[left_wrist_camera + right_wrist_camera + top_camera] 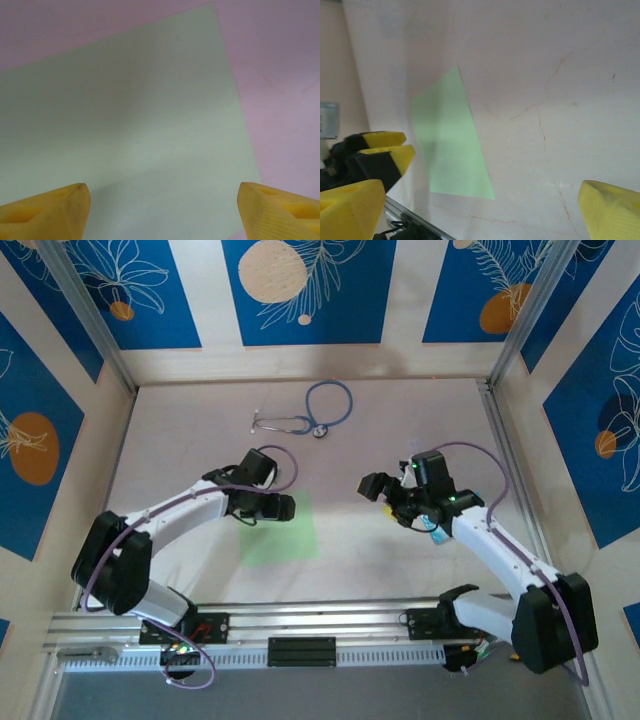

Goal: Fold a paper plane with a square sheet of paper (pick it up from the middle)
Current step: Move the square sheet of paper to the center of the table.

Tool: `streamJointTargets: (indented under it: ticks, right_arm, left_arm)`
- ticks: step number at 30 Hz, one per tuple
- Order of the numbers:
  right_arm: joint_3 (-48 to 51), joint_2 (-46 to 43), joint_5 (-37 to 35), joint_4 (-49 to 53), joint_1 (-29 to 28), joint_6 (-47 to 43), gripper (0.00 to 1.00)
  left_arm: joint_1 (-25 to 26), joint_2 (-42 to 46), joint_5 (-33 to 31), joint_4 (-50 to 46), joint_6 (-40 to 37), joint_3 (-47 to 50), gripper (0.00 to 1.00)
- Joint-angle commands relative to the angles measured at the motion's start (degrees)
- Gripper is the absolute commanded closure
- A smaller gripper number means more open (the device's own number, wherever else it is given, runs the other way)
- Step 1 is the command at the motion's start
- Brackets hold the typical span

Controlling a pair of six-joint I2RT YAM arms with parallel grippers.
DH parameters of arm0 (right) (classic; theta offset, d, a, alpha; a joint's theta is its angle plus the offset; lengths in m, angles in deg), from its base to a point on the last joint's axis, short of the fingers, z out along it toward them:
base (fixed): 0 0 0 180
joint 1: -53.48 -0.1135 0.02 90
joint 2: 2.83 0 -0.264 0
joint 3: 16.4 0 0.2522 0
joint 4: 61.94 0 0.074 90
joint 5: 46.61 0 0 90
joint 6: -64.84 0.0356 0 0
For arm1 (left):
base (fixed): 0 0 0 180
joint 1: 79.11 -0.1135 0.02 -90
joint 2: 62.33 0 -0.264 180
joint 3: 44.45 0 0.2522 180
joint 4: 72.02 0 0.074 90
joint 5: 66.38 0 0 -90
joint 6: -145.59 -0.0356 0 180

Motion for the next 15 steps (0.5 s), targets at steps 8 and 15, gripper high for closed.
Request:
streamJointTargets:
  ticks: [8, 15]
  right_arm:
    - [-3.79, 3.98, -6.55, 2.12, -5.24, 2.44, 0.01]
    - [-2.31, 1.02, -11.24, 4.14, -5.59, 3.81, 0.0]
  left_arm:
    - [0.21, -5.38, -3.02, -4.57, 4.2, -1.08, 0.23]
    - [2.48, -10.01, -1.65, -4.44, 2.98, -2.4, 0.23]
